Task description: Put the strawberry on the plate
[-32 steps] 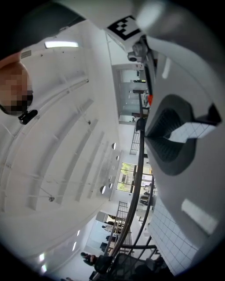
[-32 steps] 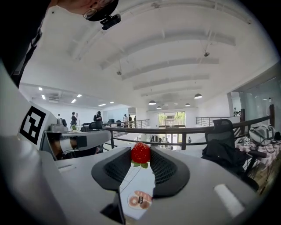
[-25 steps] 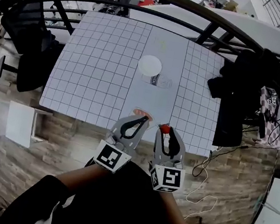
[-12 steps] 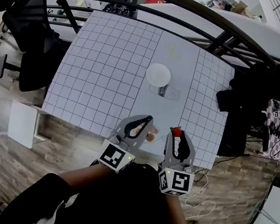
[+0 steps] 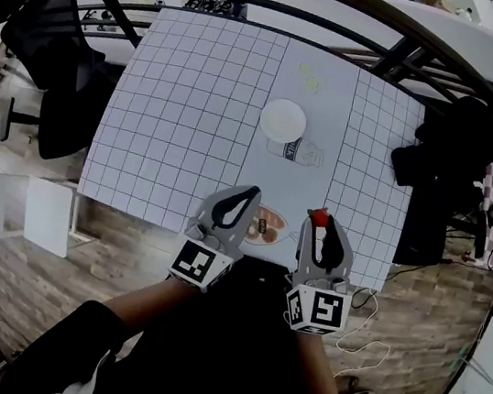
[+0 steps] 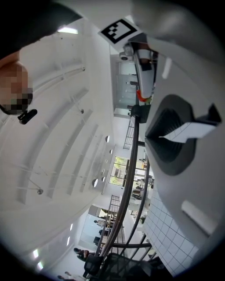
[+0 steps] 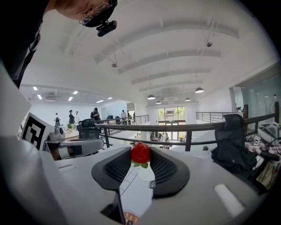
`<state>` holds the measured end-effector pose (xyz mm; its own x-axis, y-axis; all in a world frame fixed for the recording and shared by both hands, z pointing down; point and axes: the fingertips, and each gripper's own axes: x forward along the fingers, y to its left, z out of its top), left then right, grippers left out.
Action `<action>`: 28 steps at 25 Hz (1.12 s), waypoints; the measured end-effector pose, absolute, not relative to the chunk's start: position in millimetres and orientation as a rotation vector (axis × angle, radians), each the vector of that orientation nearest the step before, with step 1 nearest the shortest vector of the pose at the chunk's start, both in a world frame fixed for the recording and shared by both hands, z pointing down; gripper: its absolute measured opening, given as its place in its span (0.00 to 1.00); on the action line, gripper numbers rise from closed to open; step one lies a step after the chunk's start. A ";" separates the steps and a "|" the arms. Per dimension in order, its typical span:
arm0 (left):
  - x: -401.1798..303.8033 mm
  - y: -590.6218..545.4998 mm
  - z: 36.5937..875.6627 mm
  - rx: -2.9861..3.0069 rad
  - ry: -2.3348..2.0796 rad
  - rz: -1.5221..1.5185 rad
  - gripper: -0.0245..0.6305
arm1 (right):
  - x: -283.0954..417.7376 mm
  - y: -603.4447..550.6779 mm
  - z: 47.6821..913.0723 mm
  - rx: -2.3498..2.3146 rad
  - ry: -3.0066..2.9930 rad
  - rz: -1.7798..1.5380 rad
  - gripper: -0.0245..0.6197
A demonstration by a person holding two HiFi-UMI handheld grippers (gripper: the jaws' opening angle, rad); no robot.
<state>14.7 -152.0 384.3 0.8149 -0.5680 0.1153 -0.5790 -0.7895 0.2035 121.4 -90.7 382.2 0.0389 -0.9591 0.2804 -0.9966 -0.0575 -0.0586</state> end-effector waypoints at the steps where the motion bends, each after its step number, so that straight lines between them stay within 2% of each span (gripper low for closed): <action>1: 16.3 -154.5 386.4 2.774 -0.895 0.077 0.05 | 122.6 -94.2 383.8 2.143 -2.052 0.374 0.24; 15: 56.8 -222.7 405.9 2.728 -1.030 0.118 0.05 | 147.0 -193.7 406.0 1.986 -2.165 0.433 0.24; 28: 68.8 -269.1 448.4 2.623 -1.135 0.201 0.05 | 169.6 -256.0 466.6 1.874 -2.163 0.528 0.24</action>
